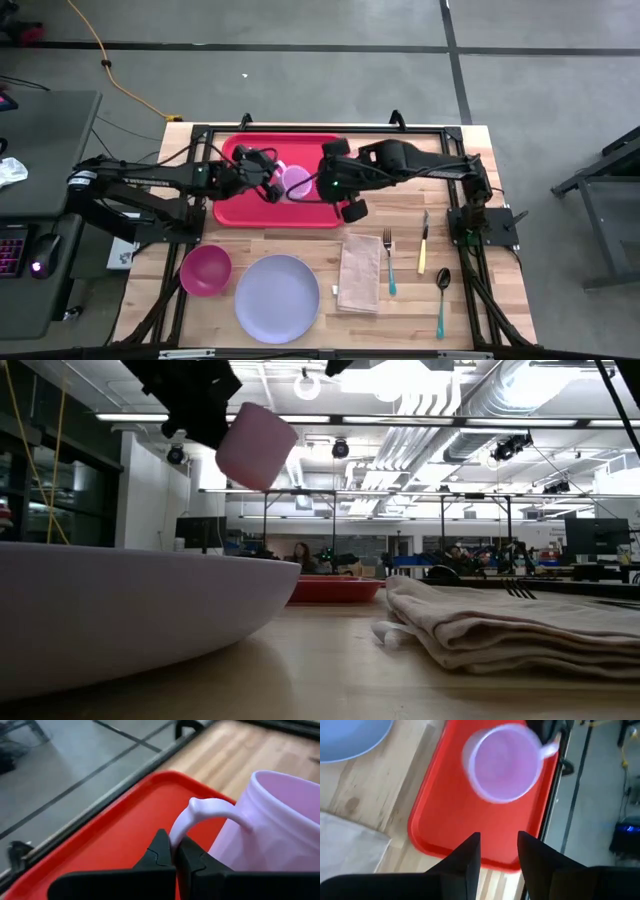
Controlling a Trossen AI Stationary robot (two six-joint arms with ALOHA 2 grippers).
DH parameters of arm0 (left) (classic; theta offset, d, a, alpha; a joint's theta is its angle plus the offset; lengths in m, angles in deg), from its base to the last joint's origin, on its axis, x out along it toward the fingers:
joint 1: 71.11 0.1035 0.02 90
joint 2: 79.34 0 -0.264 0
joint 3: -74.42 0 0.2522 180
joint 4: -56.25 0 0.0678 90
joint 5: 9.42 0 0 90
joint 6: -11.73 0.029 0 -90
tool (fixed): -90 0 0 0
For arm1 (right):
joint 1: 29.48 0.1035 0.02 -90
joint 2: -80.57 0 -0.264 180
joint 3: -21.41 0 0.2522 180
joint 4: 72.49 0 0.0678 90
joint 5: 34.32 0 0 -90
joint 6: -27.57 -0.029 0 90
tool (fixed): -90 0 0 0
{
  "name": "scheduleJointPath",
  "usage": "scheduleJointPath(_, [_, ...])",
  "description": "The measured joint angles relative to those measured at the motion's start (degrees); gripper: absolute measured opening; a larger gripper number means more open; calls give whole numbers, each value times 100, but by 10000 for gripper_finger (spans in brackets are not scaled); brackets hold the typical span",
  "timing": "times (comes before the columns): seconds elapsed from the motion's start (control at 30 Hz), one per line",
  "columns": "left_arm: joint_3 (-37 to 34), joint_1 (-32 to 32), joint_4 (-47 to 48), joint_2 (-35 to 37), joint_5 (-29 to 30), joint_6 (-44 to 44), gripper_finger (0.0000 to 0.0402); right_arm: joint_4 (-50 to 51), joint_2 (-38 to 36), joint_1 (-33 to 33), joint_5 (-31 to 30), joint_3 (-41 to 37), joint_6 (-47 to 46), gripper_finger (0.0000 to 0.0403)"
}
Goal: Set up tray
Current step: Put the pink mug on the red tray
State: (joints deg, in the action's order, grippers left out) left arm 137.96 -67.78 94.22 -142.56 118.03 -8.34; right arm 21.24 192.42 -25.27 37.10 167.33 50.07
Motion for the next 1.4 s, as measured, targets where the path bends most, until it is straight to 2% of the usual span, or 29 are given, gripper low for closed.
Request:
scheduleJointPath(0.33, [0, 913, 428, 851, 192, 189, 22, 396, -99, -247, 145, 0, -343, 108])
scheduleJointPath(0.8, [-12, 2120, 737, 2003, 228, 333, 22, 419, -99, -575, 290, 0, -364, 108])
scheduleJointPath(1.07, [-606, 2675, 436, 2454, 229, 28, 22, 349, -97, -612, 441, 0, -365, 108])
scheduleJointPath(1.4, [-1647, 3017, -709, 2760, 196, -290, 22, 290, -97, -612, 443, 0, -441, 108])
